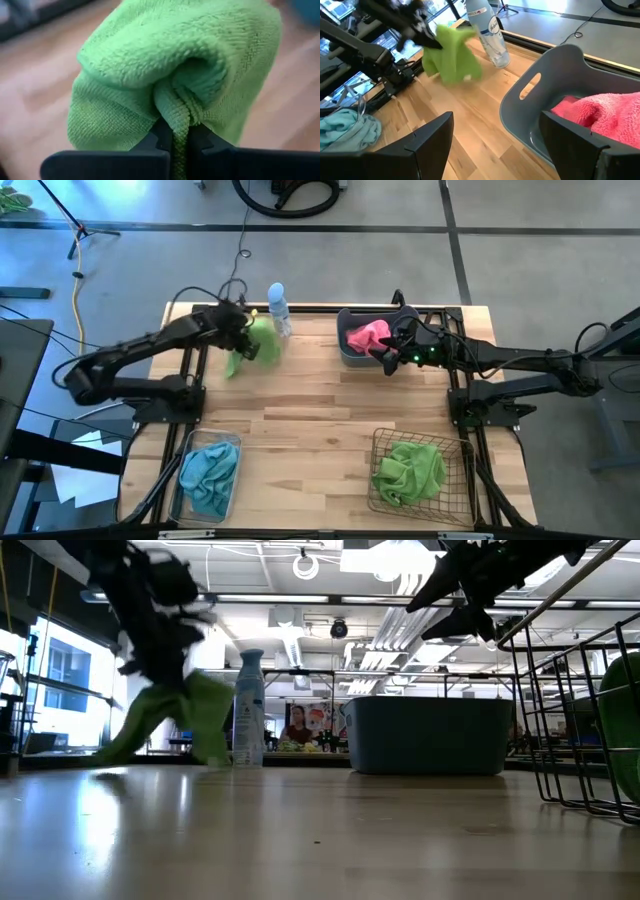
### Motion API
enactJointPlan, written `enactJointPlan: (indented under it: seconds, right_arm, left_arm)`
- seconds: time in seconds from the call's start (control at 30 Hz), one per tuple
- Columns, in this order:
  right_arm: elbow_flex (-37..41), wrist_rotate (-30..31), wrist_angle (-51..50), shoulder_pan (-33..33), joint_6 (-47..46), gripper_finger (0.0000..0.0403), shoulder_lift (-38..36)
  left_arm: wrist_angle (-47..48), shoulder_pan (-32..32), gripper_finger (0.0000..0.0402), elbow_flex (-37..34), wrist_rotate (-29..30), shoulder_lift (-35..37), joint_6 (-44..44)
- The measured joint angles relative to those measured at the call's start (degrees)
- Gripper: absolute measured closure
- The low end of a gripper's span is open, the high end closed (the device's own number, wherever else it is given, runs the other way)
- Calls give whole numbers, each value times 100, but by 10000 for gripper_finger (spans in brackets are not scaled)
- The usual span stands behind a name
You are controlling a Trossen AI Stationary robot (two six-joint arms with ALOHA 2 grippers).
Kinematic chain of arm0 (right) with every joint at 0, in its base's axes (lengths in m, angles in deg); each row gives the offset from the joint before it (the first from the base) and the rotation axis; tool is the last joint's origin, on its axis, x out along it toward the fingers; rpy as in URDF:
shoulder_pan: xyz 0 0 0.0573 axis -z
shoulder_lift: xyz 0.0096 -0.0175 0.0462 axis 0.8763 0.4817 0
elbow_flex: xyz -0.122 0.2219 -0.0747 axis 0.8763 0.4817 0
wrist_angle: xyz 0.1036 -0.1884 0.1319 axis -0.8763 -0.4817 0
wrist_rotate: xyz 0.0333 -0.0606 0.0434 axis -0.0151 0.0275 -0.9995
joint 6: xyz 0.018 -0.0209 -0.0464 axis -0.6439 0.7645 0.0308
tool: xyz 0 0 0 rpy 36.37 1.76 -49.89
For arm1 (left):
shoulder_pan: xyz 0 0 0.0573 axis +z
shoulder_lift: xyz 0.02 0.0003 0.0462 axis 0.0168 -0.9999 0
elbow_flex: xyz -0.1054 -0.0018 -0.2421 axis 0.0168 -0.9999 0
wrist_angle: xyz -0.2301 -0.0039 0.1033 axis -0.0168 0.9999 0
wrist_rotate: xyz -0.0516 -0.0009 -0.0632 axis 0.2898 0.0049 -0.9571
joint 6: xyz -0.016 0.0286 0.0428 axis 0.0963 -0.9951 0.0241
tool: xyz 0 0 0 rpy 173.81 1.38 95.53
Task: Sort microfiber towel by color & place in baskets
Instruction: Put the green microfiber towel into the wire basket
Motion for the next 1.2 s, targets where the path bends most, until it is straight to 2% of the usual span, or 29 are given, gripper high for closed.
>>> enactJointPlan:
  seconds: [0.23,0.33,0.47,0.73,0.93,1.1,1.2]
  right_arm:
    - [0,-29,5,0,67,114,0]
    - [0,-122,84,0,160,114,0]
    - [0,-575,402,0,327,114,-21]
    - [0,-1374,930,0,495,114,-521]
    - [0,-2263,1005,-17,404,114,-984]
    - [0,-2691,1022,-222,112,114,-1138]
    - [0,-2752,1217,-481,-98,114,-1089]
  left_arm:
    - [49,-965,401,579,50,813,180]
    - [-77,-1517,401,741,263,866,295]
    - [-595,-2352,401,913,545,726,473]
    - [-2690,-3893,401,964,1045,-144,647]
    - [-4276,-4564,401,972,1232,-1151,824]
    - [-3999,-4907,401,1634,1236,-1945,957]
    - [-3524,-5054,401,2206,1236,-2347,629]
